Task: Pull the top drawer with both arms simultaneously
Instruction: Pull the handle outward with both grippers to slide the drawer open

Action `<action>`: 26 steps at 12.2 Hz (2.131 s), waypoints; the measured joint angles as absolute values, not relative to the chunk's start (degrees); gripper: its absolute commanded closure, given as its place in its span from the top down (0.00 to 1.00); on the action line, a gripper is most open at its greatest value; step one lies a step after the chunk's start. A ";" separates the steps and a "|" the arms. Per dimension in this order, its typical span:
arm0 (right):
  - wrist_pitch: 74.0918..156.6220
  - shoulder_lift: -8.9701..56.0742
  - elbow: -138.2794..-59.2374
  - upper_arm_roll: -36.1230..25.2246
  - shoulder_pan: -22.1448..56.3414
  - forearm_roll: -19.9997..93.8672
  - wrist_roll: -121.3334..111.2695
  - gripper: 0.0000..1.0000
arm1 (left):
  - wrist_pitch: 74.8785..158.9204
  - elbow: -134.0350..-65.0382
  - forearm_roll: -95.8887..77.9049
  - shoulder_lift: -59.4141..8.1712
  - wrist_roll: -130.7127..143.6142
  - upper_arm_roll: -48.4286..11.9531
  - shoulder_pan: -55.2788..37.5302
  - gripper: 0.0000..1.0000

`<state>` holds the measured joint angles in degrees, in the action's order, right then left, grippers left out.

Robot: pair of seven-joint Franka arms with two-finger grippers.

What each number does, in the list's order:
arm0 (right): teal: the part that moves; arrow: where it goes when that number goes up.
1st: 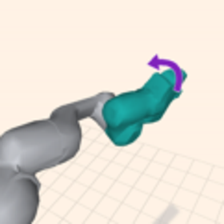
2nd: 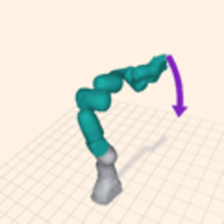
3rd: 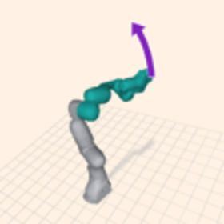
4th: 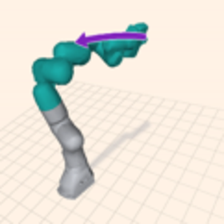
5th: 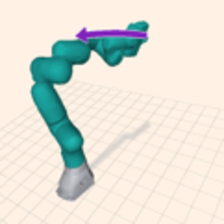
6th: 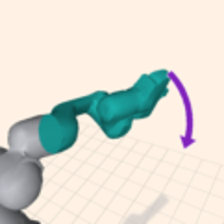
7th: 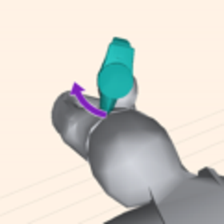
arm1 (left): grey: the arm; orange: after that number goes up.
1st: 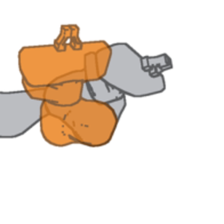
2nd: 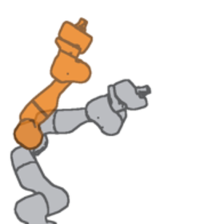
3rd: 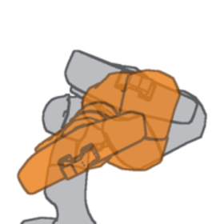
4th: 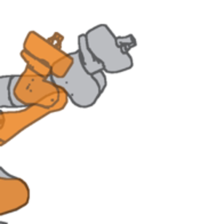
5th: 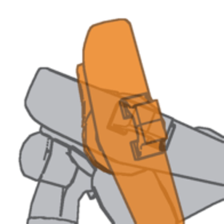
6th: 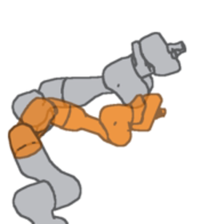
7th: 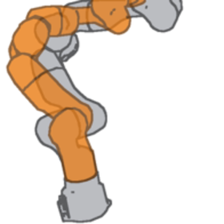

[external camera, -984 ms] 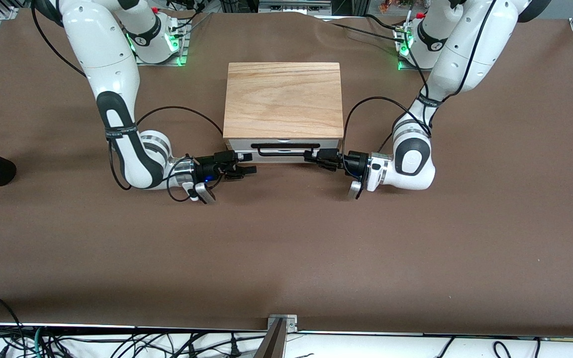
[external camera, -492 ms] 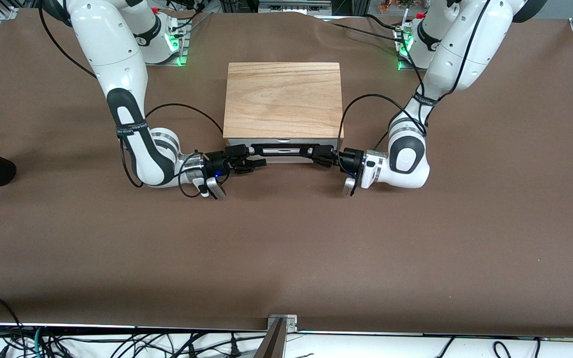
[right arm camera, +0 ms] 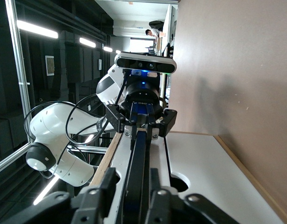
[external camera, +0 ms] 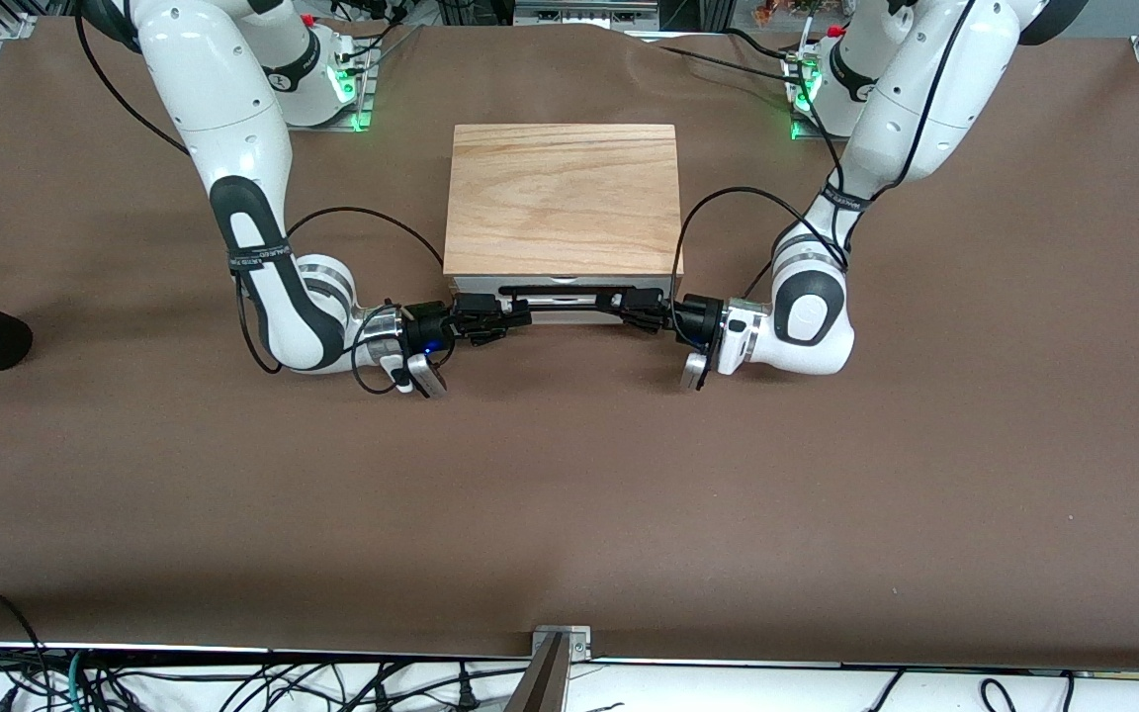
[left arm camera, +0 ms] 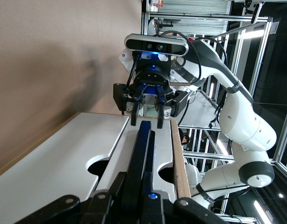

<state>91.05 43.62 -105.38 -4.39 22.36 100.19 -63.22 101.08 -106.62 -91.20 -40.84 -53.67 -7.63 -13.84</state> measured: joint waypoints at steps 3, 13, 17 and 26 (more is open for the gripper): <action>91.04 43.62 -105.42 -4.47 22.30 100.19 -63.23 0.31 | 101.07 -106.62 -91.20 -40.84 -53.68 -7.63 -13.84 0.00; 90.72 43.55 -106.03 -4.48 22.23 100.24 -63.42 0.37 | 101.07 -106.61 -91.20 -40.87 -53.68 -7.63 -13.83 0.00; 90.72 43.55 -106.26 -4.39 22.27 100.24 -63.47 0.35 | 101.02 -106.41 -91.20 -40.87 -53.43 -7.63 -13.85 0.00; 90.41 42.49 -108.18 -4.03 22.38 100.34 -63.73 0.06 | 101.27 -106.00 -91.19 -40.94 -52.64 -7.59 -13.96 0.00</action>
<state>90.41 42.49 -108.18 -4.03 22.38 100.34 -63.73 101.27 -106.00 -91.19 -40.94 -52.64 -7.59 -13.96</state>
